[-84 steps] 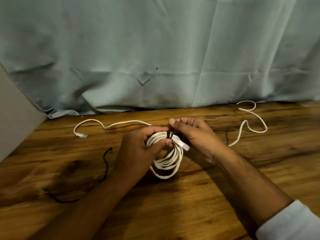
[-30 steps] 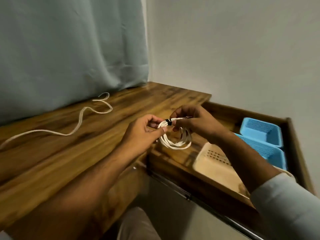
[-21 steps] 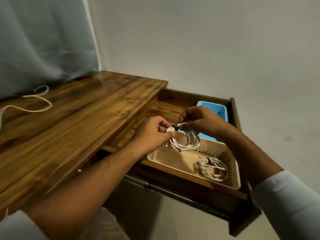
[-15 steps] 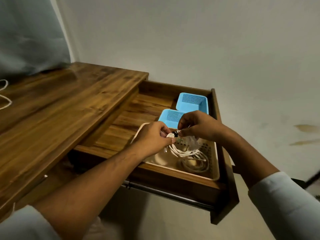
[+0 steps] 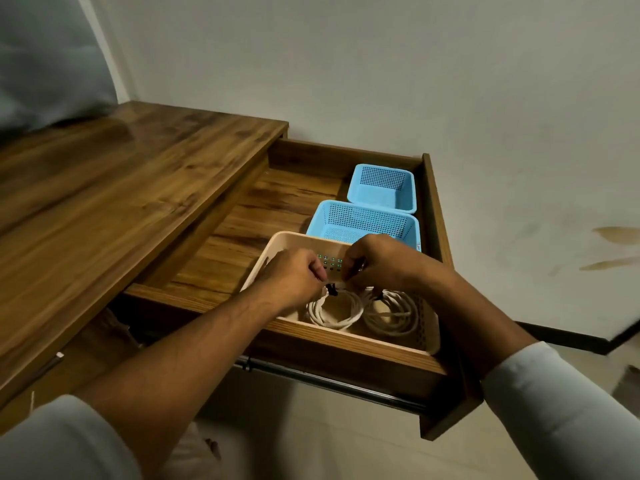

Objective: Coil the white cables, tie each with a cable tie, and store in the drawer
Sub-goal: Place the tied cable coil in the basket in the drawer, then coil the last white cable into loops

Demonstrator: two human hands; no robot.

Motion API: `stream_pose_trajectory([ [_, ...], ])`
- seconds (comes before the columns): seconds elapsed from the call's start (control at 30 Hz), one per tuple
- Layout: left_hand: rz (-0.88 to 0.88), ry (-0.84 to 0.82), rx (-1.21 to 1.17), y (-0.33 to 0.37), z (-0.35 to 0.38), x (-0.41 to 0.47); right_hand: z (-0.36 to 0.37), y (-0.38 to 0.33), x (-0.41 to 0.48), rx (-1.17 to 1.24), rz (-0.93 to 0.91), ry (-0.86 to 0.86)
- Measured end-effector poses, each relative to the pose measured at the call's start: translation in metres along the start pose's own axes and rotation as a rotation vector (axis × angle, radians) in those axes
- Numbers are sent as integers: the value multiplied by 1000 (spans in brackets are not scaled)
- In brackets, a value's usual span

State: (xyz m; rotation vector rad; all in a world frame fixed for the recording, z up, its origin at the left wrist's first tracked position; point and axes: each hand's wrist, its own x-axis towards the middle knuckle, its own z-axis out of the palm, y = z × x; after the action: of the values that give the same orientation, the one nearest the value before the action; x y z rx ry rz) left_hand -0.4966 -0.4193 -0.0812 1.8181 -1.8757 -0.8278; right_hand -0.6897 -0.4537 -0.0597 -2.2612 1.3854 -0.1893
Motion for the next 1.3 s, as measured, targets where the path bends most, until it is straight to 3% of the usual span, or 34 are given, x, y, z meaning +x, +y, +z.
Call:
stream_pose_trajectory([
  [0.13, 53, -6, 63, 2, -6, -7, -1, -8, 1, -48, -5, -99],
  [0.27, 133, 58, 55, 5, -37, -22, -25, -40, 5, -63, -48, 14],
  [0.5, 88, 362, 36, -25, -169, -78, -46, -181, 48, 0, -377, 80],
  [0.73, -126, 676, 45, -123, -292, -195, 5, -368, 83, 25, -730, 40],
  [0.97, -438, 959, 70, -218, -348, -343, 109, -521, 93, 90, -980, -111],
  [1.3, -680, 1275, 15, -318, -354, -480, 218, -631, 76, 142, -1176, -221],
])
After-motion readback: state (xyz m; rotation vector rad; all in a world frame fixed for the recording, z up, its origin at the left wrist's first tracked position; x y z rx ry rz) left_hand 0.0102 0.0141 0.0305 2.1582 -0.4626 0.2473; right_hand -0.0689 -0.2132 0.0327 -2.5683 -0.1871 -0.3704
